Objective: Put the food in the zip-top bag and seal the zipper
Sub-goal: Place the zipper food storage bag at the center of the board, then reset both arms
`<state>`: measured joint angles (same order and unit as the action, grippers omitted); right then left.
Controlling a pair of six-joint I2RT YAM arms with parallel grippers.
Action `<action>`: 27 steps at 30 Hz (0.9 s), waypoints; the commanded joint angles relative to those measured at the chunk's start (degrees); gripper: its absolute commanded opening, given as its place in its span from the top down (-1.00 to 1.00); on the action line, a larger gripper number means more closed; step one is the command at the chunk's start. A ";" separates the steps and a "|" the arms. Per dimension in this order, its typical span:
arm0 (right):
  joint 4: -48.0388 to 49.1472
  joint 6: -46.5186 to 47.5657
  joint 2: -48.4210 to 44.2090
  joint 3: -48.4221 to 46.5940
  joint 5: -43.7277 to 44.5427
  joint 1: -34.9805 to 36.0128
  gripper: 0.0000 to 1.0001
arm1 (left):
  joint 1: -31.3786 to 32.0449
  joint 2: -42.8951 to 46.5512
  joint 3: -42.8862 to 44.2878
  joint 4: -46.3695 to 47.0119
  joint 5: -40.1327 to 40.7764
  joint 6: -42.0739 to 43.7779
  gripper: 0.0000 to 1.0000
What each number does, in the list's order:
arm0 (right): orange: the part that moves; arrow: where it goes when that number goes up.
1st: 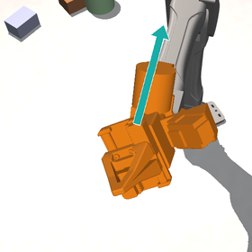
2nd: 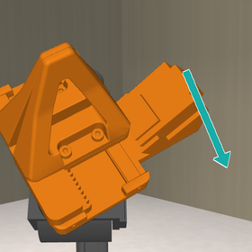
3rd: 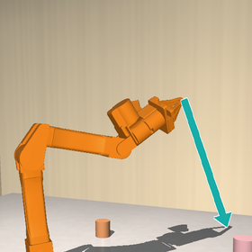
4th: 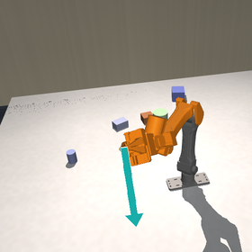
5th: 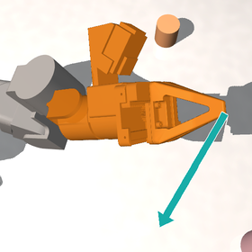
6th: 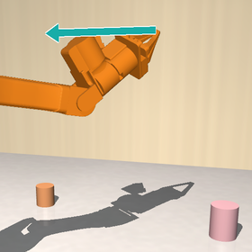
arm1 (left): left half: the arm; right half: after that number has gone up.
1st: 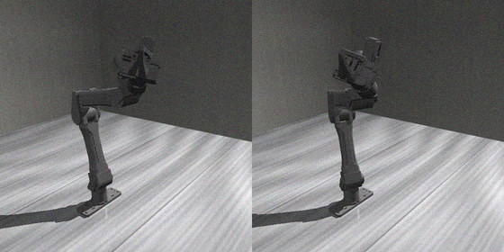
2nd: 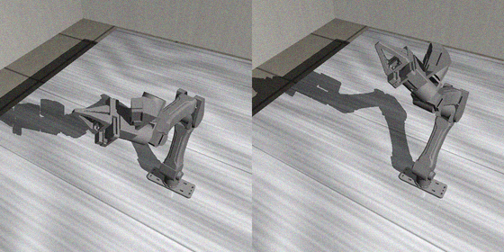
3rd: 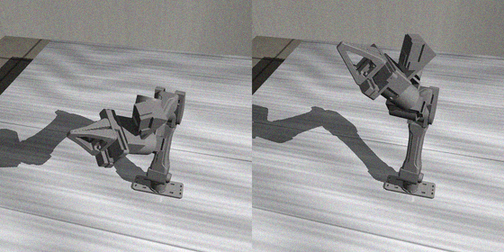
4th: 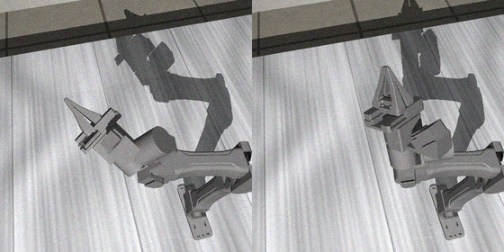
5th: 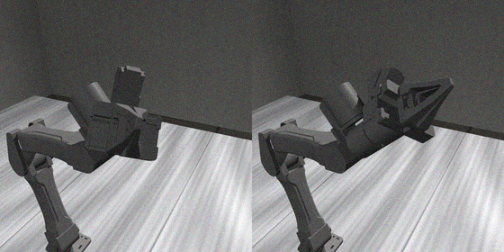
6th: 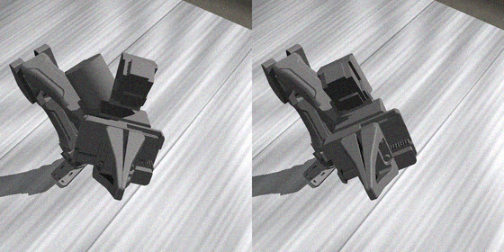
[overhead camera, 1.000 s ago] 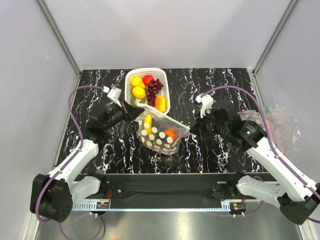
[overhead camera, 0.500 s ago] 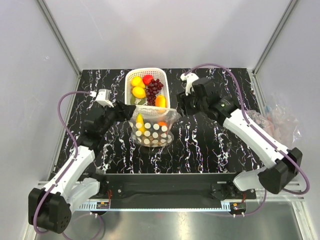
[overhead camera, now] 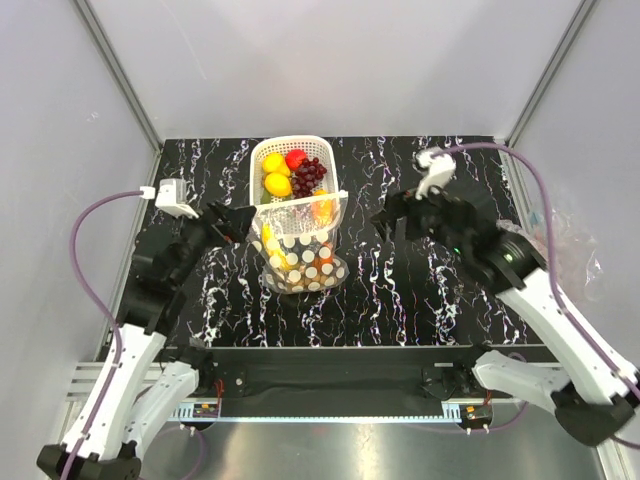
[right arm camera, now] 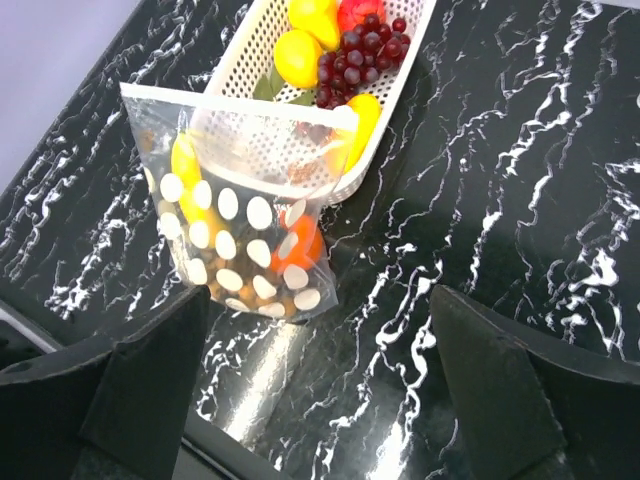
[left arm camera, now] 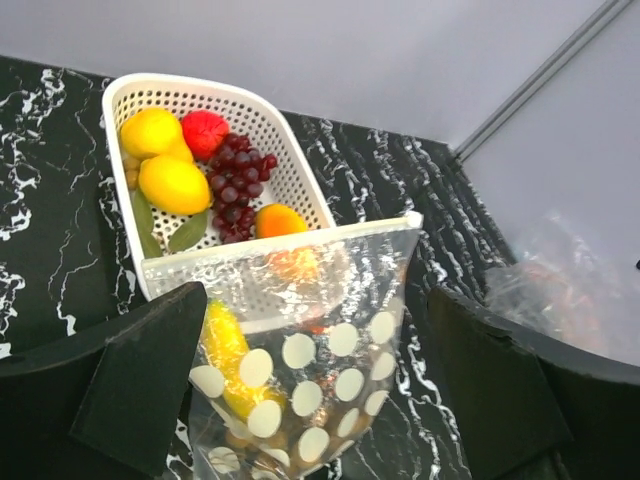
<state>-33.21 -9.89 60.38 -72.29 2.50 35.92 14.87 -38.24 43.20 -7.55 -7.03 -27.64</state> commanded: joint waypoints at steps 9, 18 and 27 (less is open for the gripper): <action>-6.69 -8.74 -19.33 9.09 5.76 -0.15 -1.00 | -0.28 7.11 12.27 -29.00 -3.08 6.54 -0.98; -9.33 -13.31 -25.75 14.37 5.41 -0.15 -1.00 | -0.28 11.69 5.15 -30.68 -4.32 9.97 -0.98; -9.94 -15.33 -29.53 19.91 7.26 -0.06 -1.00 | -0.28 15.47 0.83 -27.69 -3.70 9.09 -0.98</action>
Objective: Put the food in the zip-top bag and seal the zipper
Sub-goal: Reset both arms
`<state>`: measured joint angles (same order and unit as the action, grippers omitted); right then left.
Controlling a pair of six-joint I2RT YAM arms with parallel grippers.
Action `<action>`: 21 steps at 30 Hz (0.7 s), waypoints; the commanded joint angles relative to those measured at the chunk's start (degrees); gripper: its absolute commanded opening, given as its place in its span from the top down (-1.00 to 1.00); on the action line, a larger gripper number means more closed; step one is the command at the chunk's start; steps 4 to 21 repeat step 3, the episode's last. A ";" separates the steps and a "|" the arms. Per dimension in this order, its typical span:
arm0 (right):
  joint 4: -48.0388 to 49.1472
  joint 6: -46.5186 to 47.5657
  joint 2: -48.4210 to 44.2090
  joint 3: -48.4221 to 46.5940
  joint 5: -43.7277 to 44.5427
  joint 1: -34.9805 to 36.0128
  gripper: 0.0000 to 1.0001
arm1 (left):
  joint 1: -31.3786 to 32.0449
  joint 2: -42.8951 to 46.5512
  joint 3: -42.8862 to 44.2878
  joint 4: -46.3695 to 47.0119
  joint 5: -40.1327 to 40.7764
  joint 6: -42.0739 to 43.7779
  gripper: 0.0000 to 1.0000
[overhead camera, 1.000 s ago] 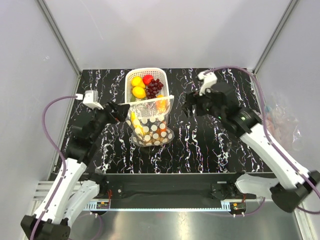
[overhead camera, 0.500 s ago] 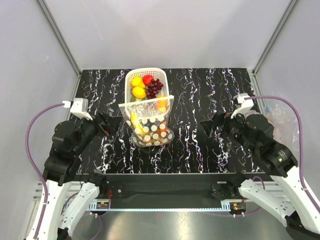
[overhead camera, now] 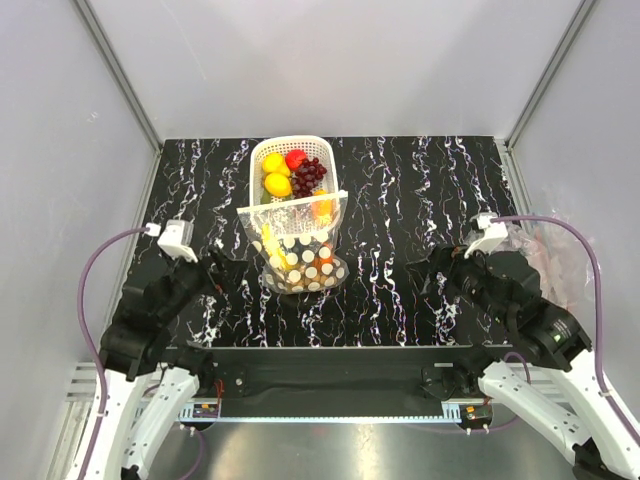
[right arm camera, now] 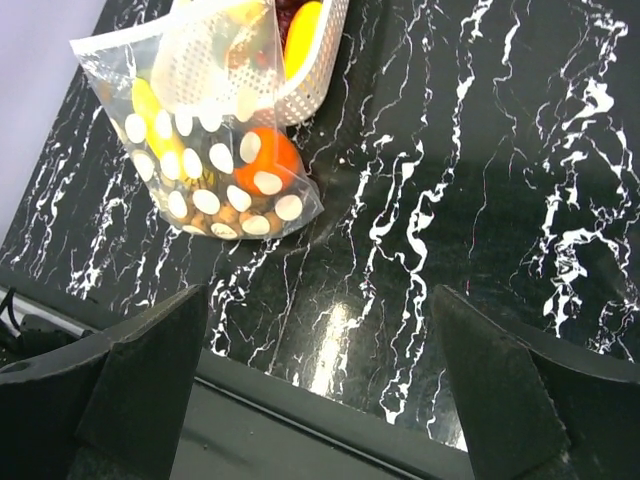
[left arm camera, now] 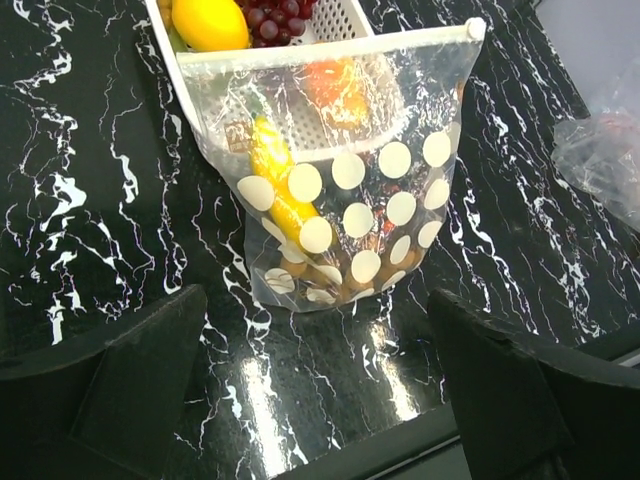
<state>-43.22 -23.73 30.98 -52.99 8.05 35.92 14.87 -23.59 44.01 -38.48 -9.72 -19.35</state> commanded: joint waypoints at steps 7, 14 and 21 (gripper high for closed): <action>0.33 -1.15 0.13 0.52 0.47 -0.15 -0.99 | -0.20 0.57 -0.33 3.41 -1.44 0.63 -0.98; 0.33 -1.15 0.13 0.52 0.47 -0.15 -0.99 | -0.20 0.57 -0.33 3.41 -1.44 0.63 -0.98; 0.33 -1.15 0.13 0.52 0.47 -0.15 -0.99 | -0.20 0.57 -0.33 3.41 -1.44 0.63 -0.98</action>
